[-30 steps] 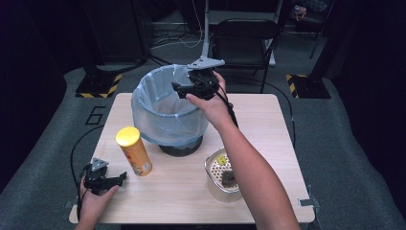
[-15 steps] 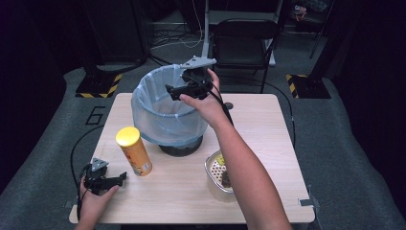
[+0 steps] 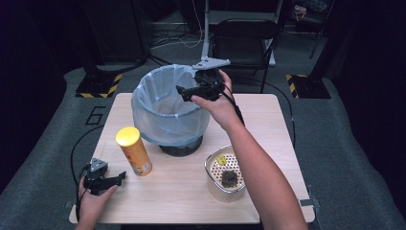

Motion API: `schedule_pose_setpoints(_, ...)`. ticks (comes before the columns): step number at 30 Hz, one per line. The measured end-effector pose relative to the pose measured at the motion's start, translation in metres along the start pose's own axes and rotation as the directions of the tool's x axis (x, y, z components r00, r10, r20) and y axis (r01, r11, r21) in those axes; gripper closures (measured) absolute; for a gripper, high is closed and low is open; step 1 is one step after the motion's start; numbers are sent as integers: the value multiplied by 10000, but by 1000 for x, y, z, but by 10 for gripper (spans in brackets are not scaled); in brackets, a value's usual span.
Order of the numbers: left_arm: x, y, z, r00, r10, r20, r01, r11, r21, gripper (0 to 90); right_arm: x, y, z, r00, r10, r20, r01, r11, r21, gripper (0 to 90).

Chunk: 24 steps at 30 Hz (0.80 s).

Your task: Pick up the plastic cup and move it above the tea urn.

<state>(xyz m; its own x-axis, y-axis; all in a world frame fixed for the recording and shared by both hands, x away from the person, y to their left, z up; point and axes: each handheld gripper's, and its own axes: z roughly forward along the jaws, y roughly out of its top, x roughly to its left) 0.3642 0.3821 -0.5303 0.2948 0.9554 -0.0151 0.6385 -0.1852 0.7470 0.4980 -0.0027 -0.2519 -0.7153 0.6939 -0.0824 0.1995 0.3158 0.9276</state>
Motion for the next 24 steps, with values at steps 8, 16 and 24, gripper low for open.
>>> schedule_pose_setpoints(8,-3,3,-4,9995,-61,311,65,9999,-117,250,-13,-18,-34,9995,67,-314,-76,9995,-301,219)
schedule_pose_setpoints(16,0,4,-7,9992,-133,386,139,9998,-156,249,-20,-37,-60,9987,316,-394,-337,9980,-540,225)
schedule_pose_setpoints(24,-1,6,-8,9989,-114,451,124,9997,-207,200,-23,-64,-79,9989,446,-127,-448,9988,-183,238)
